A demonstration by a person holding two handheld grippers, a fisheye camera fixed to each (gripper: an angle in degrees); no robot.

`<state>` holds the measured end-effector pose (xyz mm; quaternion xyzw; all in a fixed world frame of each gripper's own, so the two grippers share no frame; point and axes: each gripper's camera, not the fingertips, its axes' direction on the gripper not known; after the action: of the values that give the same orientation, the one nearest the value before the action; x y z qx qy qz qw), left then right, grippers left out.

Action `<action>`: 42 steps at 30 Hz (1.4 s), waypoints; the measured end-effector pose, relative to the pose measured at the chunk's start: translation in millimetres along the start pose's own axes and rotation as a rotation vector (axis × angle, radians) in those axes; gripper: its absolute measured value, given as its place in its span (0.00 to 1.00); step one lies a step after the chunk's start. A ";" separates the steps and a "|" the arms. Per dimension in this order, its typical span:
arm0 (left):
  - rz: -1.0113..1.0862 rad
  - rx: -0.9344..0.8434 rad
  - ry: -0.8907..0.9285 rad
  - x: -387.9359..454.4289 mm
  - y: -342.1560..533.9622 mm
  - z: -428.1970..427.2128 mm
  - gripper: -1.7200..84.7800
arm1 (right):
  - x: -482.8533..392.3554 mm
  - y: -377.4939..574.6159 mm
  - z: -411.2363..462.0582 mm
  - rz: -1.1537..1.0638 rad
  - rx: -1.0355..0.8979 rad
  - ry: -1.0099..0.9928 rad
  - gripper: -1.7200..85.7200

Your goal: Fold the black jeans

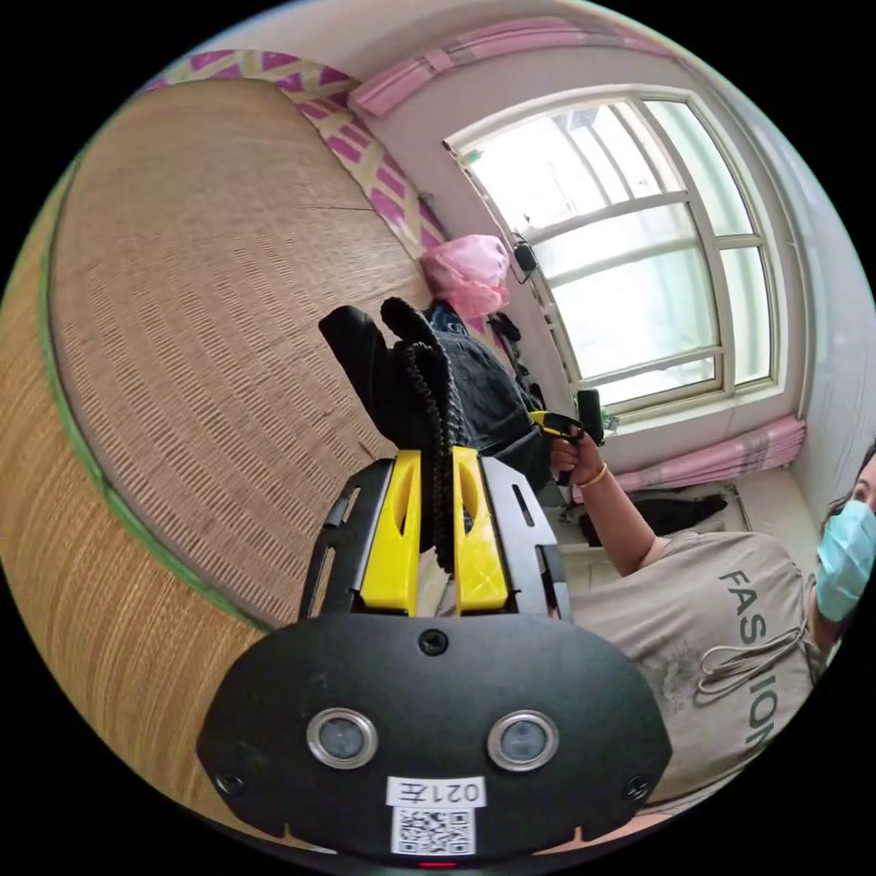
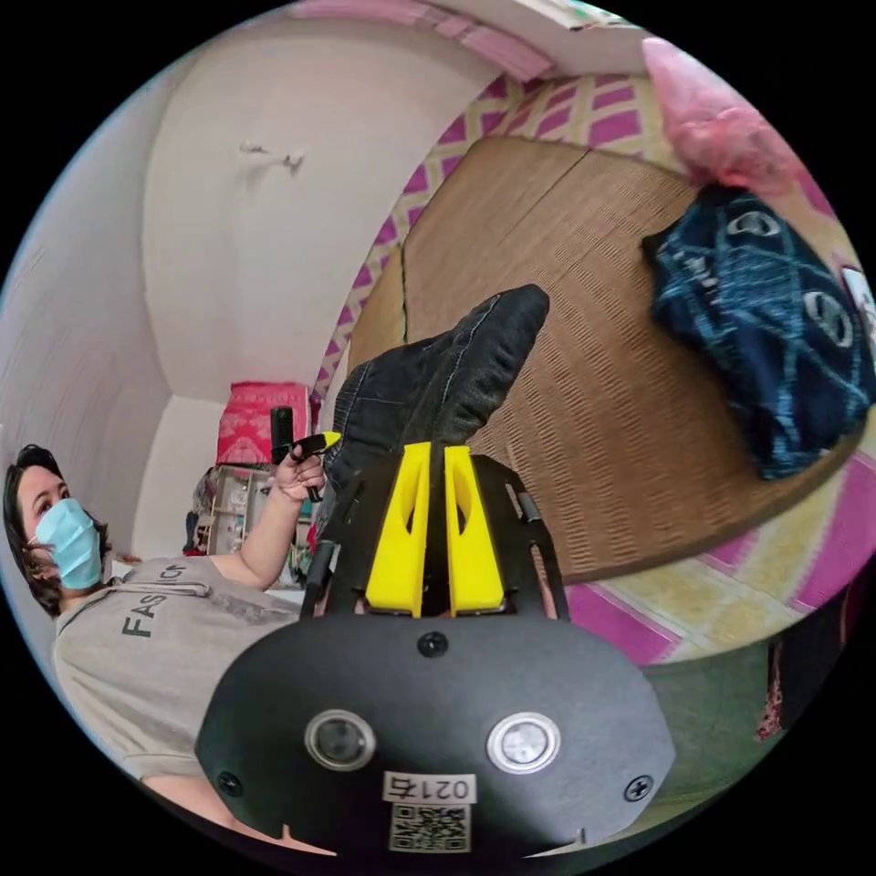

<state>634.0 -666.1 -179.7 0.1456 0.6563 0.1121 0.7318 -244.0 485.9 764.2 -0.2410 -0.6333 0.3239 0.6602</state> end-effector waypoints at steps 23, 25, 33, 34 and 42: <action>0.044 -0.162 -0.223 107.3 -372.9 258.3 0.01 | 256.5 102.4 -209.9 0.462 0.367 -0.118 0.08; 0.088 -0.183 -0.209 104.9 -338.1 238.5 0.01 | 234.4 105.2 -233.2 0.426 0.346 -0.072 0.07; 0.154 -0.229 -0.202 134.8 -109.9 143.9 0.01 | 61.8 20.5 -298.3 0.029 0.127 0.048 0.01; 0.144 -0.193 -0.212 142.2 -69.7 124.1 0.01 | 43.5 10.2 -296.5 -0.015 0.099 0.058 0.01; 0.005 0.123 -0.600 182.2 215.4 -12.5 0.01 | -244.7 -82.6 -208.4 -0.591 -0.218 0.277 0.01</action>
<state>648.1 -399.7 -272.4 0.2180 0.4163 0.0258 0.8823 -24.2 270.0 640.9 -0.1580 -0.6111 0.0134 0.7755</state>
